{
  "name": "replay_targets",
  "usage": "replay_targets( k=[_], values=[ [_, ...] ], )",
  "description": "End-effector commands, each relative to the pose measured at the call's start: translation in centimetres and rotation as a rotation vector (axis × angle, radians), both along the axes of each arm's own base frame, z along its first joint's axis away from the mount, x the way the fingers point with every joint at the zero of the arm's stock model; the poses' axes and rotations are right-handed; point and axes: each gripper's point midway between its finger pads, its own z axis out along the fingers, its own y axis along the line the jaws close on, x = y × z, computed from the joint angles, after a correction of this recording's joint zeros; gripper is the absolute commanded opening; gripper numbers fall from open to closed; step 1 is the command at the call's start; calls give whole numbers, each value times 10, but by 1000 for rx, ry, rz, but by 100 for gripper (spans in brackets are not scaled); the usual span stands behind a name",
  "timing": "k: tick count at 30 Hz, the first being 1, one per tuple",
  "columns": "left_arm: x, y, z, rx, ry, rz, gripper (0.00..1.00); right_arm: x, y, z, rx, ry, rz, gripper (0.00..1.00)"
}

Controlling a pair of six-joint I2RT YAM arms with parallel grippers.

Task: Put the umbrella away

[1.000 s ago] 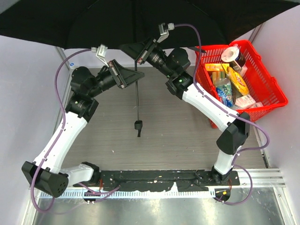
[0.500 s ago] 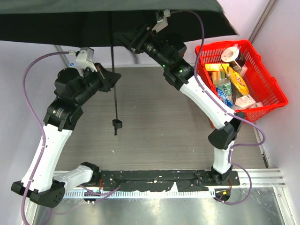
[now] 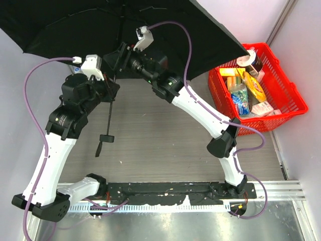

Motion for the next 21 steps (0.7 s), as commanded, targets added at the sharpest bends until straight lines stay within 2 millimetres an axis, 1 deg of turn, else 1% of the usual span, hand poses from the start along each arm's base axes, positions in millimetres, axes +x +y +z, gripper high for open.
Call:
replay_targets(
  k=[1,2,3,4,5,6,7,8,9,10,11,12,13,14,15,16,17,18,19,20,21],
  values=[
    [1,-4,42,-28,-138,-25,0,4,-14,23,44,-57,-42,63],
    [0,-5,43,-30,-141,-31,0,4,-18,26,66,-40,-46,63],
    [0,-5,43,-34,-146,-33,0,6,-17,22,70,-25,-46,62],
    [-2,-12,43,-47,-143,-72,0,10,-20,21,85,-5,-38,59],
    [-4,-16,44,-60,-146,-92,0,10,-19,22,107,8,-12,44],
    [-5,-22,42,-67,-140,-125,0,17,-25,24,168,57,-6,19],
    [-6,-26,42,-74,-135,-144,0,16,-21,22,207,59,52,12],
    [-8,-30,41,-83,-131,-169,0,23,-24,10,263,120,73,4],
    [-10,-34,41,-96,-128,-190,0,12,-30,36,347,52,139,1],
    [-13,-36,43,-119,-128,-203,0,19,-32,22,369,88,152,1],
    [-16,-41,43,-140,-117,-228,3,8,-37,39,414,29,202,1],
    [-19,-45,43,-157,-104,-249,19,7,-39,35,409,22,212,1],
    [-24,-50,43,-177,-84,-278,46,-3,-45,47,420,-36,243,1],
    [-27,-54,41,-198,-54,-297,63,-1,-46,37,410,-30,245,1],
    [-29,-57,39,-214,-29,-312,72,-15,-56,57,455,-83,278,1],
    [-30,-61,37,-231,-8,-325,90,-12,-61,49,466,-76,282,1],
    [-31,-63,35,-250,9,-332,94,-27,-71,67,523,-122,325,1],
    [-31,-67,31,-273,35,-341,96,-29,-80,68,554,-148,336,1],
    [-30,-70,26,-308,67,-344,96,-37,-91,79,585,-168,358,1],
    [-28,-74,24,-336,85,-355,95,-42,-96,79,607,-191,370,1],
    [-26,-79,18,-369,114,-371,92,-47,-104,85,636,-200,384,1]
  ],
)
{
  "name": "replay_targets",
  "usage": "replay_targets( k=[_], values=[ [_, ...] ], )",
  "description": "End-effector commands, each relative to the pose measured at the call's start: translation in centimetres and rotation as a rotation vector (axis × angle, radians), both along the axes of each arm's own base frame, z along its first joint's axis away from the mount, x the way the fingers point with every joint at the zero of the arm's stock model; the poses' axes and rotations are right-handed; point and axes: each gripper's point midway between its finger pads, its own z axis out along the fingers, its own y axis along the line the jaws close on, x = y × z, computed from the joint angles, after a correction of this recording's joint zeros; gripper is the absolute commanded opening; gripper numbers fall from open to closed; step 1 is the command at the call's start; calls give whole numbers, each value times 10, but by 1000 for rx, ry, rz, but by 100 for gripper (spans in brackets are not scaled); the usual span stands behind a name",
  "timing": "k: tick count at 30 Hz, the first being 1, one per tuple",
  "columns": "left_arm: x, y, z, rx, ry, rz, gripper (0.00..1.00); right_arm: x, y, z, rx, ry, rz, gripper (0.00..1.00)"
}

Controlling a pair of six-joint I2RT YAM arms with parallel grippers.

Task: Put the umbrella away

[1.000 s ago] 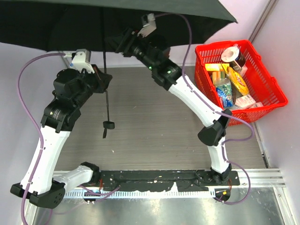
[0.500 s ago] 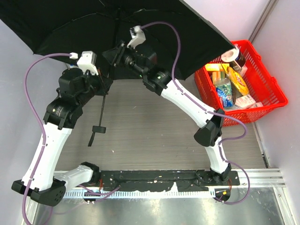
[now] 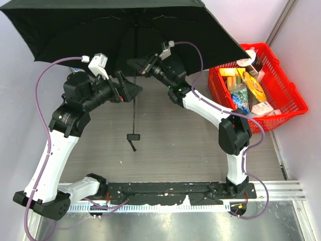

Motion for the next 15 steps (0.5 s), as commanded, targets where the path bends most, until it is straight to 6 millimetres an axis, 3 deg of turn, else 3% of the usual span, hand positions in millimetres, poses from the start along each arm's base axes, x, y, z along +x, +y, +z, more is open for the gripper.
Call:
replay_targets(
  k=[1,6,11,12,15],
  values=[
    [-4,-27,7,-186,68,-115,91,-84,-72,146,374,-372,93,1],
    [3,-48,1,-335,124,-210,91,-100,-96,161,470,-383,142,1],
    [9,-57,10,-371,116,-257,88,-116,-110,170,526,-393,173,1],
    [9,-60,18,-399,95,-283,81,-118,-111,169,533,-389,180,1],
    [7,-73,30,-459,93,-360,44,-124,-115,172,562,-391,204,1]
  ],
)
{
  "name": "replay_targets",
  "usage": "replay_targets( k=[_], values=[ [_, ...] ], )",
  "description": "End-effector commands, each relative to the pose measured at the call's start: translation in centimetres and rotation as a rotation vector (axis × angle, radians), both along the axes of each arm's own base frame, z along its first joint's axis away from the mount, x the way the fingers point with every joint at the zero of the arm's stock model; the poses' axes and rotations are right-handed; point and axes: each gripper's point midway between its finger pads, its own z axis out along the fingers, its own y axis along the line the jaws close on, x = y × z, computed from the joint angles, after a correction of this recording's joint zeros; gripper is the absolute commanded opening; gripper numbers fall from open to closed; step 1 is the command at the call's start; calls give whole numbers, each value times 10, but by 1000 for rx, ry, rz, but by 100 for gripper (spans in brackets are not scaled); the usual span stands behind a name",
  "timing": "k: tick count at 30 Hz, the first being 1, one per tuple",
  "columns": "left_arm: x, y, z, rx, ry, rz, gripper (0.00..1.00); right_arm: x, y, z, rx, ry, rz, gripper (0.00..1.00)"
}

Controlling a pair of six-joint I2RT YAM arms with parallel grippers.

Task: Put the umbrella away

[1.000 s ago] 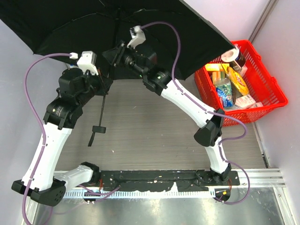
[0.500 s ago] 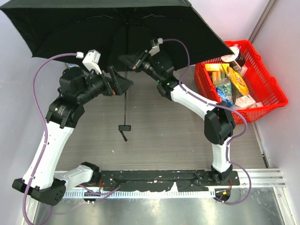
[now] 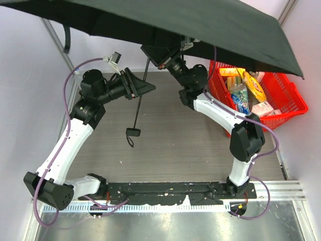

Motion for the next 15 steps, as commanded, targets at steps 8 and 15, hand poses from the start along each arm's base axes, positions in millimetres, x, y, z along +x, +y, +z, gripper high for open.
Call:
replay_targets(
  k=[8,15],
  values=[
    [2,-5,38,129,-217,186,0,-42,-26,40,-16,-96,-30,1],
    [-2,19,32,294,-284,400,0,48,-34,2,-371,185,-488,57]
  ],
)
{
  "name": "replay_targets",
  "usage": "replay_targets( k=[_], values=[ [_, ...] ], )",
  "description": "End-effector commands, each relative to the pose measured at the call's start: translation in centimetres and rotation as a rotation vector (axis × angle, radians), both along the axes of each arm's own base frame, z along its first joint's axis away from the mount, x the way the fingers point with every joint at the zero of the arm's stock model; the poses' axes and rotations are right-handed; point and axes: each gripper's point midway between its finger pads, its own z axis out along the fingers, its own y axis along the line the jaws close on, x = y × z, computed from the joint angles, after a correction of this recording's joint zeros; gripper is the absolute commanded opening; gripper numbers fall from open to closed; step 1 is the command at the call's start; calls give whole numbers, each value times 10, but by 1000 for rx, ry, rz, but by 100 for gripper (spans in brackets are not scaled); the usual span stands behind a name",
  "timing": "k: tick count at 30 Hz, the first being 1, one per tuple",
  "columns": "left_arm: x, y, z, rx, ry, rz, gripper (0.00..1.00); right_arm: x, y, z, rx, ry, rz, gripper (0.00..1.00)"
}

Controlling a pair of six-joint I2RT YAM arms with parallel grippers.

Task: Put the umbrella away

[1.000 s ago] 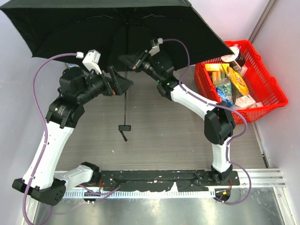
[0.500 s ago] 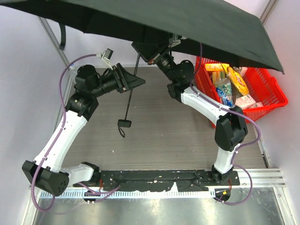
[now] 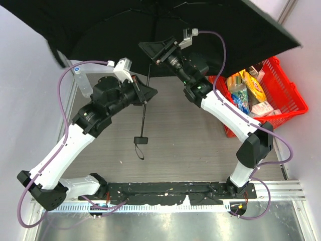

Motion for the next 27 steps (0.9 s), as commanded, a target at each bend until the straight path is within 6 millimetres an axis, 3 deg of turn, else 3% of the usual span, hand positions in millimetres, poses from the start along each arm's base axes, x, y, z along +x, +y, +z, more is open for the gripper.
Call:
replay_targets(
  k=[1,6,7,8,11,14,15,17,21,23,27],
  values=[
    [9,40,22,103,-167,211,0,21,-31,20,-162,3,-283,57],
    [8,35,26,128,-234,175,0,50,-35,7,-321,110,-400,58],
    [8,35,27,138,-238,174,0,51,-39,21,-307,100,-420,58],
    [9,34,27,154,-240,173,0,54,-39,15,-329,116,-426,58],
    [14,38,27,188,-246,194,0,56,-39,26,-314,108,-444,61],
    [19,51,30,223,-253,271,0,58,-31,31,-307,84,-468,63],
    [19,56,32,234,-260,301,0,56,-32,42,-291,71,-483,63],
    [20,71,46,241,-274,371,0,63,-23,40,-312,62,-492,64],
    [13,91,72,233,-312,438,0,55,-15,54,-286,28,-487,63],
    [8,98,79,223,-324,450,0,41,-2,59,-281,-11,-463,63],
    [6,99,76,253,-327,438,0,31,9,58,-295,-31,-449,63]
  ],
)
